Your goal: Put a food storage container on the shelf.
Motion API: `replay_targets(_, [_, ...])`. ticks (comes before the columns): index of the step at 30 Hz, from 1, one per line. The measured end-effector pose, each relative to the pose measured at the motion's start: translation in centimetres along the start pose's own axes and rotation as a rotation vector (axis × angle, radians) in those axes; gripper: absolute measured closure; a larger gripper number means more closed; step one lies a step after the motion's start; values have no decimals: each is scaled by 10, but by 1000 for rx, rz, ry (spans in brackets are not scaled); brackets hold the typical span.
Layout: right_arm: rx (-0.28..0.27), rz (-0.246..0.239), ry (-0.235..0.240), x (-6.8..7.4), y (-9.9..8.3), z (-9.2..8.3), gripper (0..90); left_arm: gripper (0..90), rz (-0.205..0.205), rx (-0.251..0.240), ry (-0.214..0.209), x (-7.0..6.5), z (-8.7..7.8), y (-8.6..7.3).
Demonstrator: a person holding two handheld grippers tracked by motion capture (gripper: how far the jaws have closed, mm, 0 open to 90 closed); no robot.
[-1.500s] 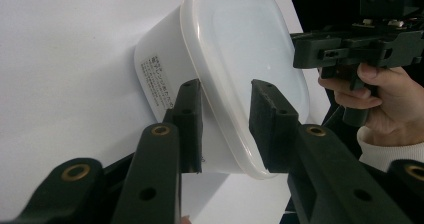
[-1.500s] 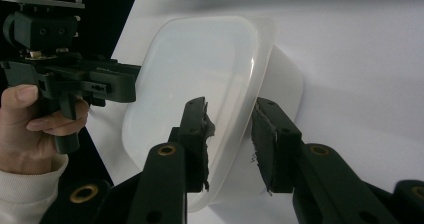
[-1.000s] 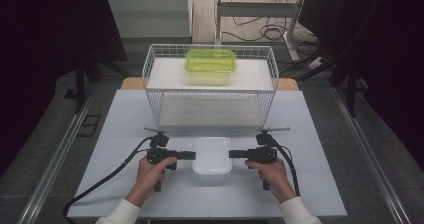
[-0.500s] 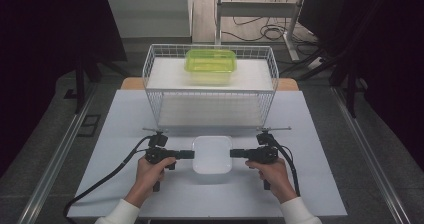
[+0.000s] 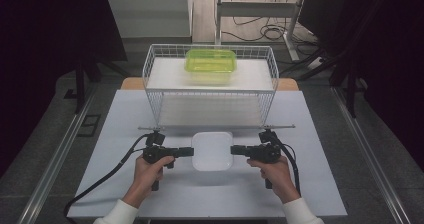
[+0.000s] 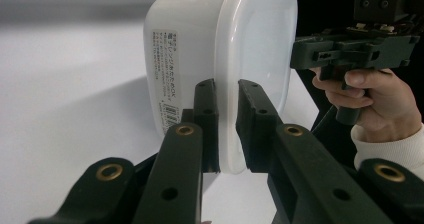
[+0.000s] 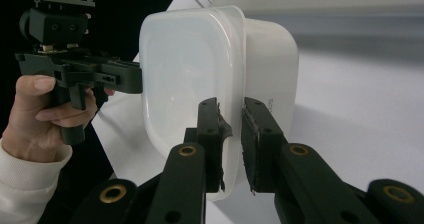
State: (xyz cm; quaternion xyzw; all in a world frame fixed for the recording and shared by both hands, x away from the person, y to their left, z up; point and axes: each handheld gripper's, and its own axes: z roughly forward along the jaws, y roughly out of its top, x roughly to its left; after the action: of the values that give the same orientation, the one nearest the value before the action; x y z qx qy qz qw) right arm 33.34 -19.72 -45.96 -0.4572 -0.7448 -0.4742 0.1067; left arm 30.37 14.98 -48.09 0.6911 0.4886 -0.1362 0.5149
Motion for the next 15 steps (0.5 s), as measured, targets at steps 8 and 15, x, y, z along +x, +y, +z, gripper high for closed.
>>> replay_targets(8, [-44,-75,-16,15,5,-12,790,797,53,-31,-5,-14,-9,5])
replay_targets(15, [-75,-140,-25,31,9,-21,790,796,102,-60,1,-27,-19,8])
